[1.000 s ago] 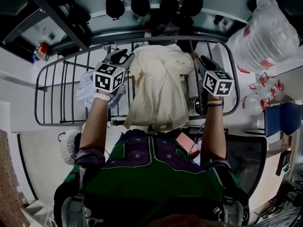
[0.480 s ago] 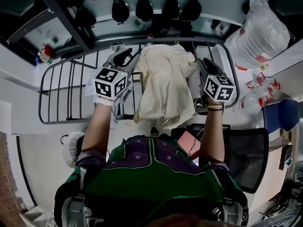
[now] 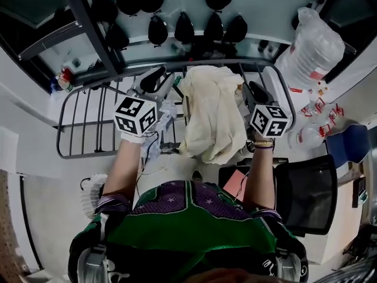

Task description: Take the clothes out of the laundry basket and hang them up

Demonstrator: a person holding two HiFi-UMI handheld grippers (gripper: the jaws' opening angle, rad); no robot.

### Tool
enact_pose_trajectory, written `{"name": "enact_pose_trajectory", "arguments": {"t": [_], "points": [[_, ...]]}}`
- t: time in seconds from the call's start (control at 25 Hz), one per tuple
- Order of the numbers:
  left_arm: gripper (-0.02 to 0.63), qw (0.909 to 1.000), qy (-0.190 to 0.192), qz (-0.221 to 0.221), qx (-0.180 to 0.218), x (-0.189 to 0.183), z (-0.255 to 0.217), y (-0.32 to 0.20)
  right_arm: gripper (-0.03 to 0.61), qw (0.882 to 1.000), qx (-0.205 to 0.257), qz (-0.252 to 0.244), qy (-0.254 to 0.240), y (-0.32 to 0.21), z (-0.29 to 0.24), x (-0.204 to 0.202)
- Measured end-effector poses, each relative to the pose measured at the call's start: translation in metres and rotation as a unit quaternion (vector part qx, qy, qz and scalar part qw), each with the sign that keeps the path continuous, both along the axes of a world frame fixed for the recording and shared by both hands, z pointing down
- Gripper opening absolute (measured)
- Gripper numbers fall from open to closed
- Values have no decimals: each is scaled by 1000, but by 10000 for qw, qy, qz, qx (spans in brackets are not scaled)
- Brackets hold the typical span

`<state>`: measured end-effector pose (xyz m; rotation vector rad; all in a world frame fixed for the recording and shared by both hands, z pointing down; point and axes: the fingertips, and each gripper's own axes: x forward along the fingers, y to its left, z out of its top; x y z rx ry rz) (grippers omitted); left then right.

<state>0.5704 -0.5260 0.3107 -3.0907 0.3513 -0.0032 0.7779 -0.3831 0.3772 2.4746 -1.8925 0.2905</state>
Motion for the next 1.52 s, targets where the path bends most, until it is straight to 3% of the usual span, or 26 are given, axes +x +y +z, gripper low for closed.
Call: {"name": "enact_pose_trajectory", "arguments": {"t": [0.2, 0.32, 0.6, 0.92, 1.12, 1.52], "points": [[133, 9991, 394, 62, 145, -51, -30, 15, 103, 9996, 176, -31, 223, 7, -23, -51], [132, 9989, 475, 44, 39, -84, -29, 24, 103, 9994, 167, -88, 296, 12, -25, -82], [127, 9993, 254, -271, -21, -178, -1, 38, 103, 9992, 159, -282, 225, 25, -22, -162], [118, 9972, 333, -586, -321, -267, 21, 41, 98, 9987, 400, -198, 228, 52, -34, -238], [87, 9961, 454, -688, -311, -292, 19, 51, 80, 9970, 645, -176, 388, 66, -53, -263], [20, 9942, 625, -872, -31, -299, -11, 94, 57, 9924, 1014, -326, 618, 95, -81, -282]]}}
